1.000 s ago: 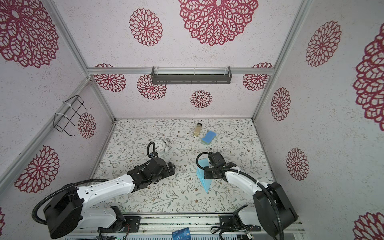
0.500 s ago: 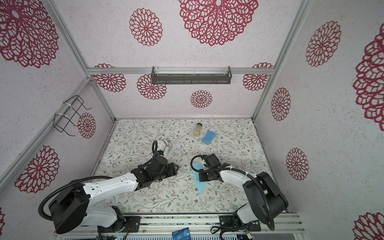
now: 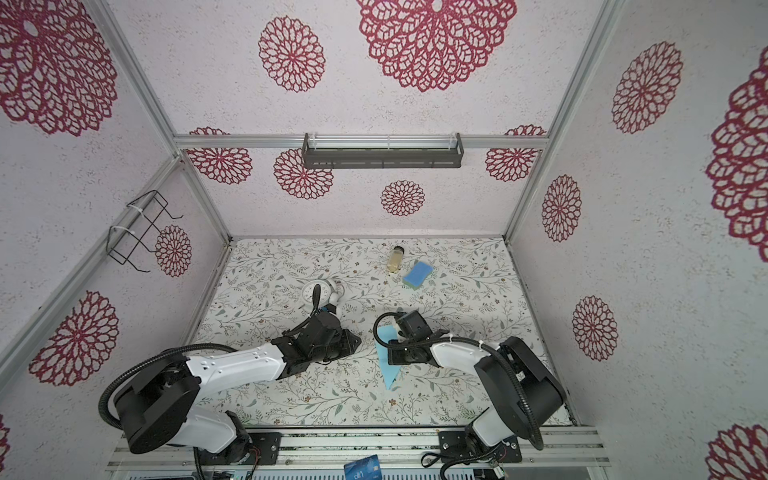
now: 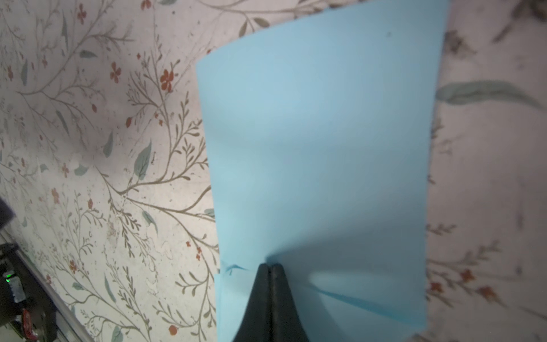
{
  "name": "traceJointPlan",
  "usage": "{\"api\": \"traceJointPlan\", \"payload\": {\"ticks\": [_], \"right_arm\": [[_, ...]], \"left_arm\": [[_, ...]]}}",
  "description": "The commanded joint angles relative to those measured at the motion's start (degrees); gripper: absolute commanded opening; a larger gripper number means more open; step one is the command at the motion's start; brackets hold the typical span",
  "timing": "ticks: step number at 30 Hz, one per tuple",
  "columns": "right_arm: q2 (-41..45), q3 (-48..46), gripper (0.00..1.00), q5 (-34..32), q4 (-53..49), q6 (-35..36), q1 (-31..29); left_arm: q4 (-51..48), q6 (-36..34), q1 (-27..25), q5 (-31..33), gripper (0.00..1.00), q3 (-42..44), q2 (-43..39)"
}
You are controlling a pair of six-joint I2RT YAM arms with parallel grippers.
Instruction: Fold a paper plane with a square sheet of paper (fold left side to right side)
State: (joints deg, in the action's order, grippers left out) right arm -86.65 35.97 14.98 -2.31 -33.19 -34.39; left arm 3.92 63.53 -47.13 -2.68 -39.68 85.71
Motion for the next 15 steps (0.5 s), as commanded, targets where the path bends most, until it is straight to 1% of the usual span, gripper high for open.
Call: {"api": "traceJointPlan", "payload": {"ticks": [1, 6, 8, 10, 15], "right_arm": [[0.77, -2.97, 0.0, -3.32, 0.55, -9.77, -0.32], [5.25, -9.01, 0.0, -4.92, 8.49, -23.18, -0.39], [6.52, -10.4, 0.0, -5.43, 10.29, -26.51, -0.46], [7.35, -10.63, 0.0, -6.31, 10.28, -28.11, -0.78], [7.99, -11.4, 0.0, -8.01, 10.34, -30.28, -1.03]], "left_arm": [[4.74, 2.29, -1.75, -3.17, 0.18, -0.59, 1.98], [6.93, 4.07, -4.43, -5.26, 0.08, -1.72, 5.86], [8.36, 4.94, -5.4, -6.04, 0.02, -1.72, 7.03], [9.69, 5.61, -6.42, -6.61, 0.0, -1.67, 8.21], [12.2, 6.57, -8.56, -7.56, 0.0, -1.8, 10.37]]}}
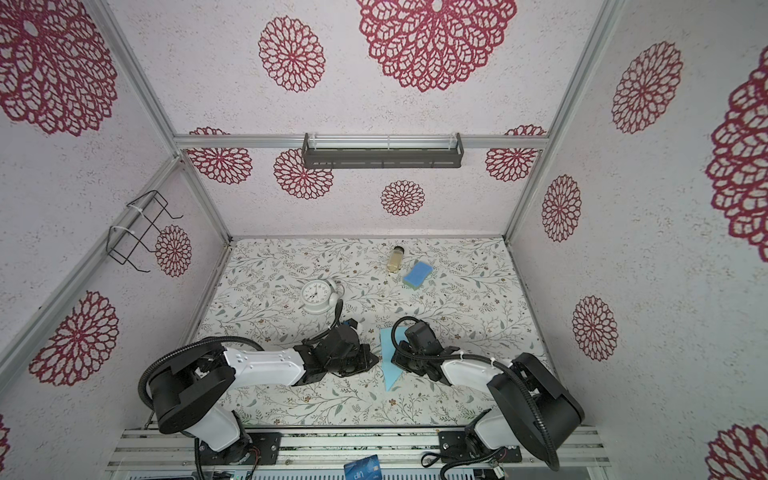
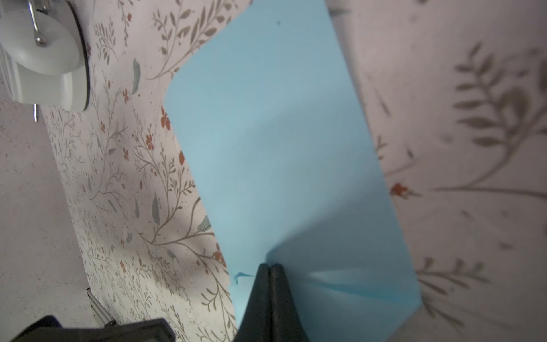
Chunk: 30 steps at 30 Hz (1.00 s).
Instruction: Fold a paper plane with a square sheet of paper (fold left side to right side)
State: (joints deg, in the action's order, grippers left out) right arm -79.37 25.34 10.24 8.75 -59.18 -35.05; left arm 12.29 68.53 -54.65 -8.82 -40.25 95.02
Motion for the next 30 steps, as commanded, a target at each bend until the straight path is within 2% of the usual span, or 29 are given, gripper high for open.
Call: {"api": "traceJointPlan", "payload": {"ticks": [1, 11, 21, 30], "right_arm": [[0.63, -1.05, 0.0, -3.29, -0.24, -4.66, -0.37], [0.01, -2.22, 0.0, -2.93, 2.56, -6.83, -0.46], [3.48, -1.39, 0.0, -2.9, 0.55, -6.89, -0.29], [5.18, 3.97, 0.0, -1.32, -5.24, -0.83, 0.05]], "left_arm": [[4.31, 1.68, -1.36, -1.53, 0.0, -1.3, 1.32], [6.98, 2.47, -3.74, -4.2, 0.0, -3.75, 6.19], [6.82, 2.69, -4.06, -3.4, 0.0, -2.4, 8.6], [5.03, 0.37, -2.95, -5.66, 0.0, -2.65, 10.97]]}}
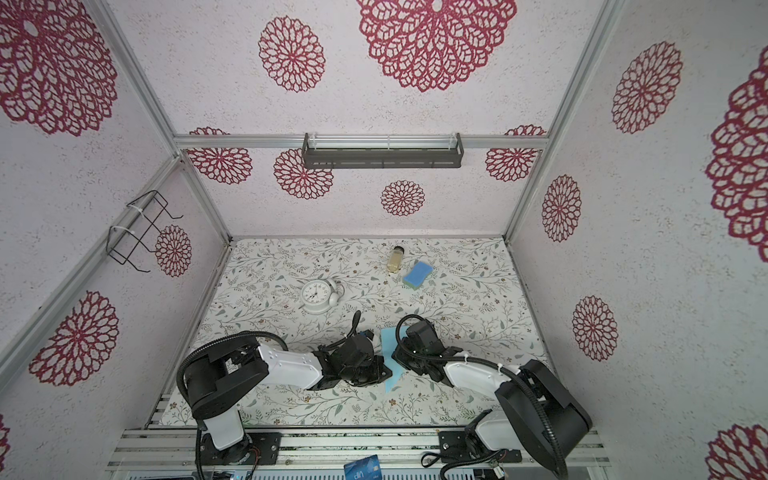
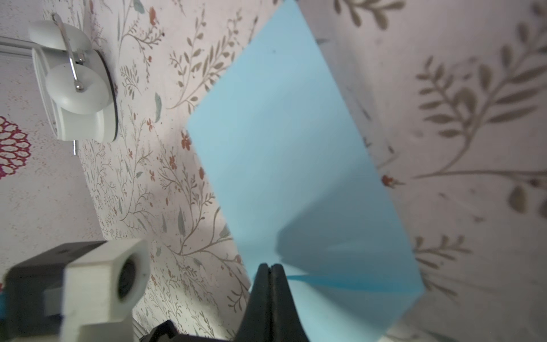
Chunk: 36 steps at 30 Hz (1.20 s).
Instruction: Fold a paper plane with a square sheet of paper (fold left side to right side)
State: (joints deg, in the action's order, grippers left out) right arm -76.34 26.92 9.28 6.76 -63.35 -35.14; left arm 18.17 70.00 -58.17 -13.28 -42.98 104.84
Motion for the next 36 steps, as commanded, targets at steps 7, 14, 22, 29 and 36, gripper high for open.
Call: {"api": "traceJointPlan", "payload": {"ticks": [7, 14, 22, 29, 36], "right_arm": [[2.14, 4.43, 0.0, 2.73, -5.95, 9.58, 1.99], [-0.51, 6.23, 0.0, 7.55, -7.5, 16.98, 2.09], [-3.13, 7.18, 0.0, 11.89, -5.36, 20.26, 2.09], [-5.98, 7.89, 0.0, 13.13, -3.07, 20.46, 2.09], [-10.02, 8.17, 0.0, 12.81, -0.72, 20.42, 2.09]], "left_arm": [[-6.43, -8.65, 3.71, -4.26, 0.0, -1.06, 0.01], [-21.07, -24.32, 7.43, -10.21, 0.0, -7.6, 0.23], [-29.8, -34.26, 8.67, -12.4, 0.0, -12.28, 1.33], [-30.32, -36.59, 9.39, -14.24, 0.0, -12.65, 2.13], [-30.94, -37.75, 10.35, -14.66, 0.0, -12.33, 0.91]]}}
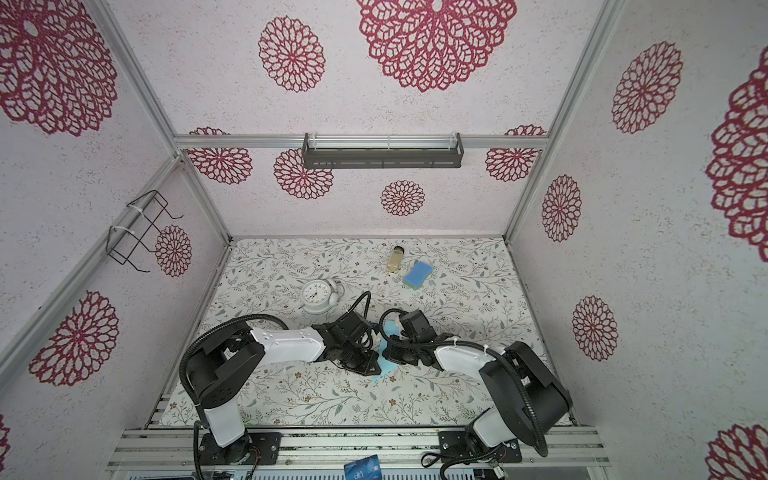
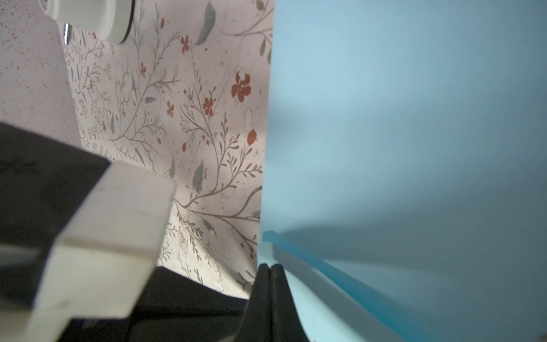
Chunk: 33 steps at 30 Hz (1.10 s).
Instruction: Fold a paper plane with a square sheet of paper (fold left side to right side)
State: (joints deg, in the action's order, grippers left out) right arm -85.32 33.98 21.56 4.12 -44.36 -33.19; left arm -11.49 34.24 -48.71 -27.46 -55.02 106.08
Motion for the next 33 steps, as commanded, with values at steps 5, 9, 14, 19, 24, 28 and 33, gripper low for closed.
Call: {"api": "traceJointPlan", "payload": {"ticks": [5, 9, 14, 19, 24, 28, 33], "right_arm": [[-2.25, -0.5, 0.0, -1.64, 3.05, -0.75, 0.23], [-2.41, -2.51, 0.0, -2.93, 4.72, -4.28, 0.23], [-1.88, -4.83, 0.0, -4.33, 6.74, -8.73, 0.23], [-1.25, -6.22, 0.0, -5.43, 8.2, -11.59, 0.21], [-1.26, -6.94, 0.0, -5.4, 8.71, -12.31, 0.22], [-0.92, -7.43, 0.0, -5.3, 9.06, -12.7, 0.23], [-0.39, -7.52, 0.0, -4.97, 9.33, -13.25, 0.23]], "left_arm": [[2.56, 0.87, 1.94, -0.39, 0.0, 2.45, -4.84], [7.15, 5.26, 2.31, 0.61, 0.0, 5.15, -9.61], [8.52, 9.44, 1.84, 3.67, 0.0, 5.54, -11.95], [8.43, 11.45, -0.26, 6.69, 0.0, 4.26, -10.11], [9.73, 13.15, -1.8, 8.69, 0.0, 4.6, -6.85], [12.16, 14.67, -2.05, 9.15, 0.0, 5.62, -5.51], [12.79, 15.29, -2.39, 10.18, 0.0, 5.54, -4.34]]}}
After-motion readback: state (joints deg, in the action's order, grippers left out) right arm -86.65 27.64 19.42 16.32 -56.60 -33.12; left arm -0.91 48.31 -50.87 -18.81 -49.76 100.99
